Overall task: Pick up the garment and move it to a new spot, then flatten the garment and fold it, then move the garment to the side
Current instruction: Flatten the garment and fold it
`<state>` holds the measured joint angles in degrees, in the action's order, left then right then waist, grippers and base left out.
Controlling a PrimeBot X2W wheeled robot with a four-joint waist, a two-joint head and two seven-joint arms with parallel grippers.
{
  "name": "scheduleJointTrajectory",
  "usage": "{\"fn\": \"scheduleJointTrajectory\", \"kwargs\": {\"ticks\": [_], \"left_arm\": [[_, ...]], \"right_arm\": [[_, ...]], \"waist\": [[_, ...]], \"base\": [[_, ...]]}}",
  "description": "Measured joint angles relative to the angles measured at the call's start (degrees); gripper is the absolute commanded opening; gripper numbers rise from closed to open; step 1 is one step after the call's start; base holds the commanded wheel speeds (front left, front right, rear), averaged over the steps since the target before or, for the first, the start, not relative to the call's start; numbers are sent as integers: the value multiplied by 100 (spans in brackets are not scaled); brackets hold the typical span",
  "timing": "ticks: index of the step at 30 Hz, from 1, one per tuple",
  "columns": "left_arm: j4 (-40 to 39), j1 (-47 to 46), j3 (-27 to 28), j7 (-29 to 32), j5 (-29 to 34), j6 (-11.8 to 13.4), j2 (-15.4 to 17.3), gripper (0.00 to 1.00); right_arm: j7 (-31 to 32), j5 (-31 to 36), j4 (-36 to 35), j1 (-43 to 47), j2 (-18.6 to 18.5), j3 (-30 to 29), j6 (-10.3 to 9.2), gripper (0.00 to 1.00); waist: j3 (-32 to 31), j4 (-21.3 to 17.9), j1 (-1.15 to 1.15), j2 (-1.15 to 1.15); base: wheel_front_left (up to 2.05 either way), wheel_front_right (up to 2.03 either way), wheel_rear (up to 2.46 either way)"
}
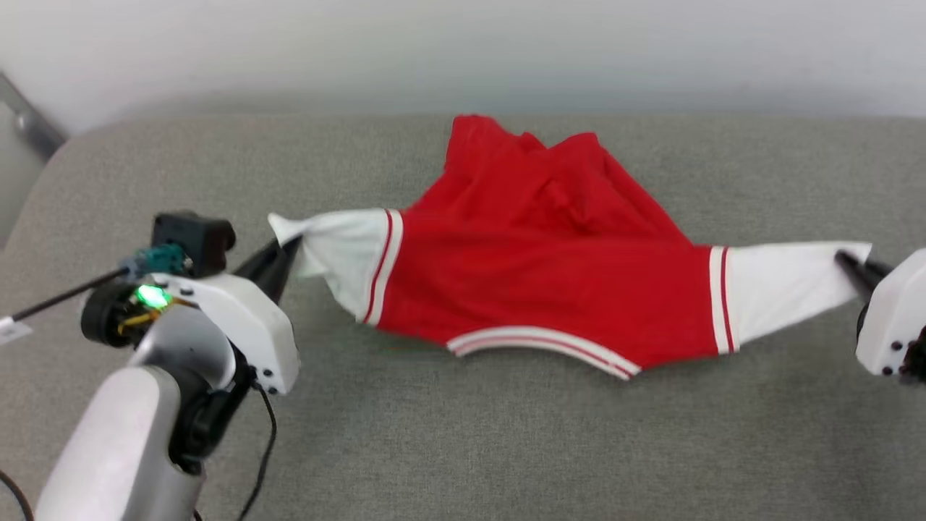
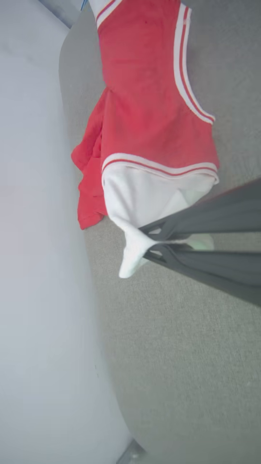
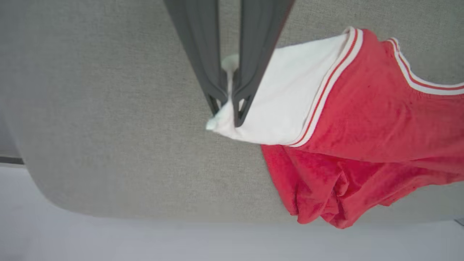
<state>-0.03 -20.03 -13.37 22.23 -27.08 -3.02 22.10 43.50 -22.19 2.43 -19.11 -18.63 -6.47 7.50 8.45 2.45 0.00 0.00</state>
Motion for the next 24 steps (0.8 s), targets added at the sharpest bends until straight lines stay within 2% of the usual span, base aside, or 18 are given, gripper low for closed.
{"fn": "scheduleJointTrajectory", "kwargs": {"ticks": [6, 11, 18, 24], "left_arm": [[-166, -794, 177, -32, 123, 82, 122, 0], [11, -1796, 371, -88, 167, 147, 159, 0], [901, -3428, 450, -280, 129, 49, 65, 0], [1927, -4684, 504, -552, 183, -53, 96, 0]], "right_arm": [[-235, 180, -641, -701, -196, 152, 1, 0], [-394, 286, -660, -1708, -417, 244, 1, 0], [-795, 358, 102, -3378, -689, 448, 1, 0], [-1215, 416, 979, -4597, -693, 828, 1, 0]], "waist": [[-421, -69, 0, 0], [-501, -150, 0, 0], [-273, -187, 0, 0], [128, -298, 0, 0]], "base": [[0, 0, 0], [0, 0, 0], [0, 0, 0], [0, 0, 0]]}}
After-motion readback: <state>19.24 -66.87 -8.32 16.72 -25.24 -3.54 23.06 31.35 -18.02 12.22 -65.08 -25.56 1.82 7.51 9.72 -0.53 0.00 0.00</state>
